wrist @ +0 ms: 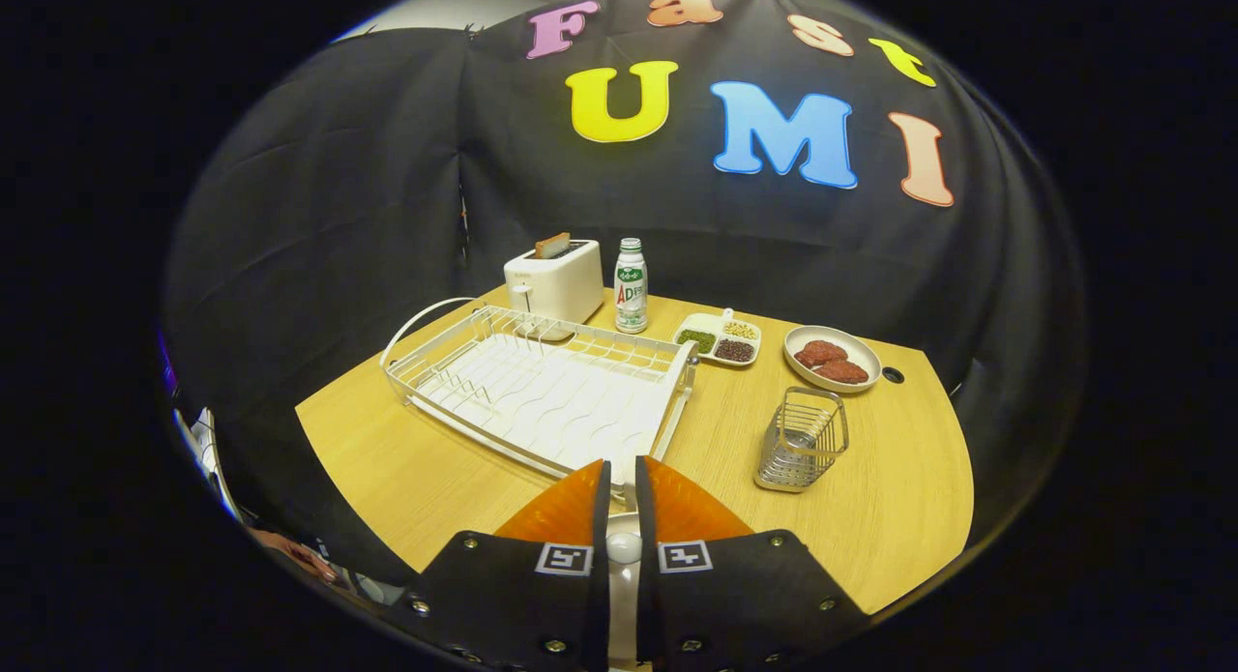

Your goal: Take the plate from the dish rack, then take the spoon from the basket and place it into the plate.

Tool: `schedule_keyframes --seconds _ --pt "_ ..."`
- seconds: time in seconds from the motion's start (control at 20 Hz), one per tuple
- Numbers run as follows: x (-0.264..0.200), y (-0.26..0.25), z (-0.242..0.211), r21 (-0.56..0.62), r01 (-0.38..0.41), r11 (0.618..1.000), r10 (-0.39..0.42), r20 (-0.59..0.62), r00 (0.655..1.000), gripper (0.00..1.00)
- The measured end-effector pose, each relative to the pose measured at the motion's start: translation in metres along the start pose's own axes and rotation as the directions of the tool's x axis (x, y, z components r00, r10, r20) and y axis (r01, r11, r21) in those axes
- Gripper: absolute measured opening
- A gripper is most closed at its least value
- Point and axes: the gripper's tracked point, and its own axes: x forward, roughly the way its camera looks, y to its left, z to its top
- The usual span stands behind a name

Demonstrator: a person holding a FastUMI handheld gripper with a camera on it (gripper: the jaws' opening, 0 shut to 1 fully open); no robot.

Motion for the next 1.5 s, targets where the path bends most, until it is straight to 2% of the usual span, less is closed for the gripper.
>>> schedule_keyframes --seconds 0.35,0.55,0.65,1.0,1.3,1.4,1.5 --pt "0.017 0.011 -0.011 -0.025 -0.063 0.998 0.062 -0.046 0.997 0.13" --pt "0.017 -0.003 -0.016 -0.011 -0.033 0.999 0.033 -0.052 0.998 0.17" --pt "0.015 -0.011 -0.008 0.009 -0.029 1.0 0.029 -0.026 0.999 0.35" --pt "-0.016 -0.064 0.028 0.048 0.082 0.996 -0.085 0.086 0.993 0.37" --pt "-0.067 -0.121 0.083 0.126 0.205 0.971 -0.23 0.246 0.941 0.37" --pt "-0.092 -0.14 0.105 0.149 0.251 0.956 -0.286 0.31 0.907 0.37" --pt "-0.12 -0.163 0.128 0.183 0.314 0.932 -0.362 0.381 0.851 0.37"
